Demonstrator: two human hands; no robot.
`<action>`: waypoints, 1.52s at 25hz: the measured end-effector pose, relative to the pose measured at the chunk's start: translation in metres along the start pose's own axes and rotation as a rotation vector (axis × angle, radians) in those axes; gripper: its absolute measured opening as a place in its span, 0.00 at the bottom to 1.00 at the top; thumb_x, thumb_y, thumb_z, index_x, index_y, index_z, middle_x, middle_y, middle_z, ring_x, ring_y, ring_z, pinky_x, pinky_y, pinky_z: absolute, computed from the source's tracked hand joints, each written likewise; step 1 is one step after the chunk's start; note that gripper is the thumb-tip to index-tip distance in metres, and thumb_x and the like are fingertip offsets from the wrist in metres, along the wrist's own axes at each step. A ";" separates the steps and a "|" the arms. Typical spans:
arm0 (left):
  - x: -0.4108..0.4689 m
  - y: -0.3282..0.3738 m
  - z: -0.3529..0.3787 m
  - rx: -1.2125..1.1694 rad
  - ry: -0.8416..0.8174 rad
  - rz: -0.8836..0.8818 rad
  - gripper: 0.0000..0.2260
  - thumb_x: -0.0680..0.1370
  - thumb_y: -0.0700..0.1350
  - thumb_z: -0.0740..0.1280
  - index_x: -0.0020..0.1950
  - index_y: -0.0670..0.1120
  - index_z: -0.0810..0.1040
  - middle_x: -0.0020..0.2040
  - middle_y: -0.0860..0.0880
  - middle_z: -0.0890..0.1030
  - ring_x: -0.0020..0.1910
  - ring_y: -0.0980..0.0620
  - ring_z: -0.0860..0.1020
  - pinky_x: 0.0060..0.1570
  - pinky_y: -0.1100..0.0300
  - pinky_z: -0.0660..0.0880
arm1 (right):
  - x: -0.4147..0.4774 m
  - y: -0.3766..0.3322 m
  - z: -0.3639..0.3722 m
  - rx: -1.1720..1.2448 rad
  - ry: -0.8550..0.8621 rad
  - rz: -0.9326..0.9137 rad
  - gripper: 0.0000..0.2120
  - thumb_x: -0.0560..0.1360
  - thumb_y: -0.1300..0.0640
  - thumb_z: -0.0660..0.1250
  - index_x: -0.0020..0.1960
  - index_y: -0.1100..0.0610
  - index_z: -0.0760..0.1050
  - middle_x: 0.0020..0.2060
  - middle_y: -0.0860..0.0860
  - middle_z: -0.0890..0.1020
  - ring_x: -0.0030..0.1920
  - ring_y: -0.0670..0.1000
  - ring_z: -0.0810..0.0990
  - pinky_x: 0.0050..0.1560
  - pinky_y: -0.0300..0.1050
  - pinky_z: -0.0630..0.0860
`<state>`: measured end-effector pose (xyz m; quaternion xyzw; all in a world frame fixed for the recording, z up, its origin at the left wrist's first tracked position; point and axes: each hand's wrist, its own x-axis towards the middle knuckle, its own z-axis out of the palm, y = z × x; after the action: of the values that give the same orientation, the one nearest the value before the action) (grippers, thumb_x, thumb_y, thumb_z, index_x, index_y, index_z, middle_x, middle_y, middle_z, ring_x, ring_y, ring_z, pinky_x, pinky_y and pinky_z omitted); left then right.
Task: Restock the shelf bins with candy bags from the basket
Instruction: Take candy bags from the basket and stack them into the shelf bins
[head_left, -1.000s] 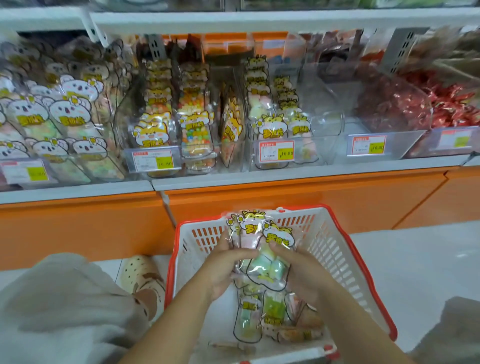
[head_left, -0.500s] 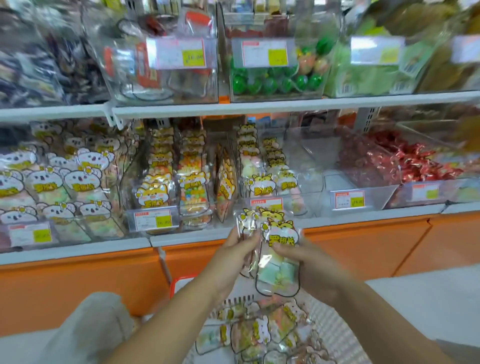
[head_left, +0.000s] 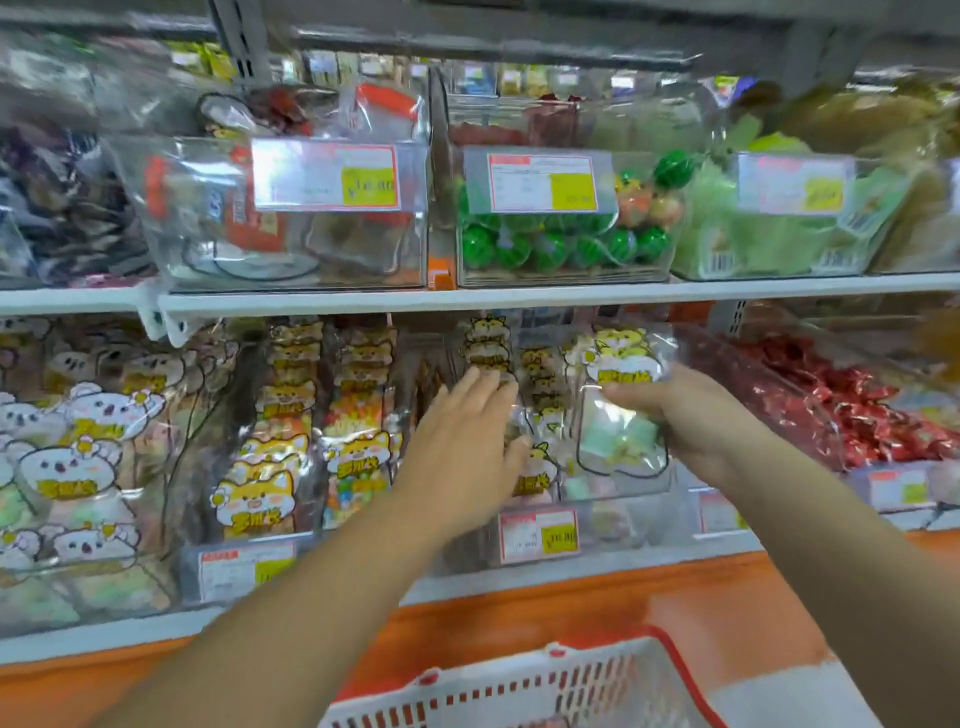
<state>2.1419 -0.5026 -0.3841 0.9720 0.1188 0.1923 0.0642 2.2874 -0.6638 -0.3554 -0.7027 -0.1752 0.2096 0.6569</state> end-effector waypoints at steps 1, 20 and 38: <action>0.019 -0.006 0.002 0.067 -0.030 0.016 0.26 0.82 0.56 0.55 0.79 0.49 0.56 0.79 0.50 0.57 0.77 0.49 0.54 0.76 0.50 0.52 | 0.022 -0.001 0.004 -0.054 0.030 -0.023 0.34 0.62 0.56 0.80 0.64 0.64 0.73 0.56 0.59 0.82 0.57 0.59 0.81 0.55 0.51 0.77; 0.131 -0.050 0.035 0.286 -0.544 -0.068 0.32 0.81 0.63 0.53 0.80 0.49 0.51 0.81 0.47 0.45 0.79 0.43 0.45 0.74 0.42 0.47 | 0.144 0.019 0.050 -1.408 0.090 -0.421 0.35 0.76 0.47 0.67 0.77 0.49 0.53 0.77 0.54 0.58 0.77 0.57 0.50 0.75 0.53 0.52; 0.110 -0.040 0.020 -0.094 -0.215 -0.120 0.29 0.81 0.58 0.60 0.79 0.53 0.56 0.80 0.51 0.51 0.78 0.49 0.51 0.75 0.52 0.52 | 0.092 0.015 0.013 -1.573 -0.107 -0.400 0.34 0.76 0.38 0.62 0.77 0.40 0.53 0.78 0.52 0.52 0.78 0.58 0.49 0.75 0.61 0.50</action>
<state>2.2404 -0.4378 -0.3692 0.9741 0.1597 0.0880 0.1336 2.3580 -0.6059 -0.3769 -0.9031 -0.4246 -0.0629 -0.0132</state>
